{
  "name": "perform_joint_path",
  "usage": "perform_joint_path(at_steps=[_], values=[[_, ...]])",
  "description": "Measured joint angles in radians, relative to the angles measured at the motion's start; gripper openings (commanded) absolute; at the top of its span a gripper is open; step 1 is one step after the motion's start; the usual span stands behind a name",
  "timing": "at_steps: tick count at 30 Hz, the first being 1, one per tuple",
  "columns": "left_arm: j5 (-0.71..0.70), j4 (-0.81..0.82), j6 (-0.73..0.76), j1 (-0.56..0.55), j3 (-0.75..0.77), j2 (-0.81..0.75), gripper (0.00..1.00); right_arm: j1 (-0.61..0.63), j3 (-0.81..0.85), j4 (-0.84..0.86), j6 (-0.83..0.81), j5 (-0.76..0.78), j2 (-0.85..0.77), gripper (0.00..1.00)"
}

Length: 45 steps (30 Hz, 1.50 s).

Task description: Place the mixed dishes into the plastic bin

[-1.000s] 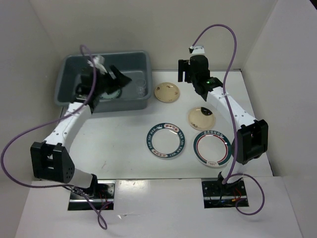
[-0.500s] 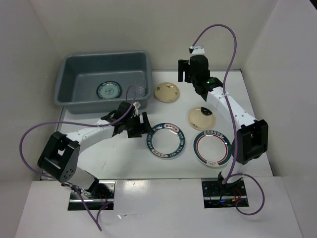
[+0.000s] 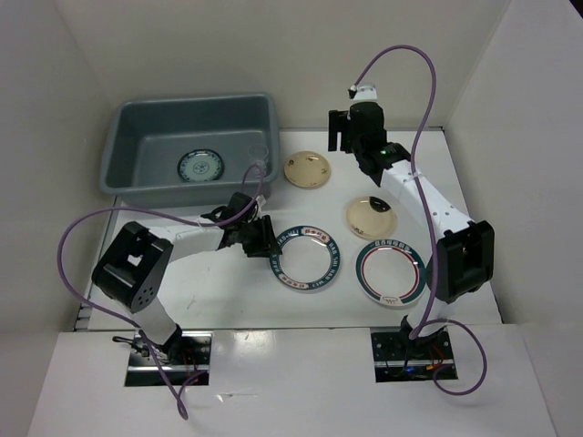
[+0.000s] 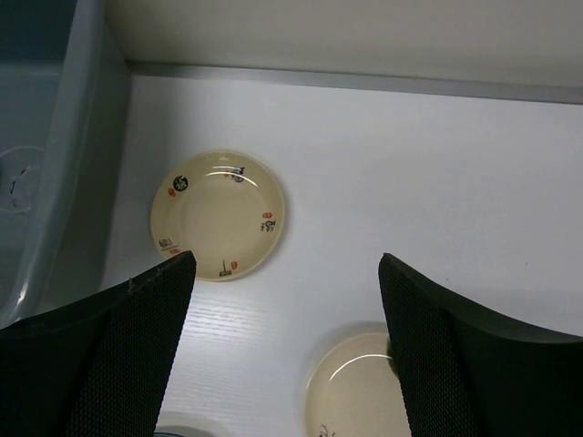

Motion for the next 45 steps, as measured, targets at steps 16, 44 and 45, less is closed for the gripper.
perform_joint_path(at_steps=[16, 44, 45], values=[[0.035, -0.031, -0.016, -0.024, 0.094, 0.041, 0.00, 0.000, -0.005, 0.000, -0.008, 0.008, -0.003, 0.86], [0.142, -0.192, -0.019, 0.489, 0.863, 0.142, 0.00, -0.103, -0.003, 0.008, -0.001, 0.168, -0.205, 0.94], [0.133, -0.195, -0.027, 0.527, 0.863, 0.152, 0.00, -0.116, -0.003, 0.001, 0.006, 0.158, -0.203, 0.94]])
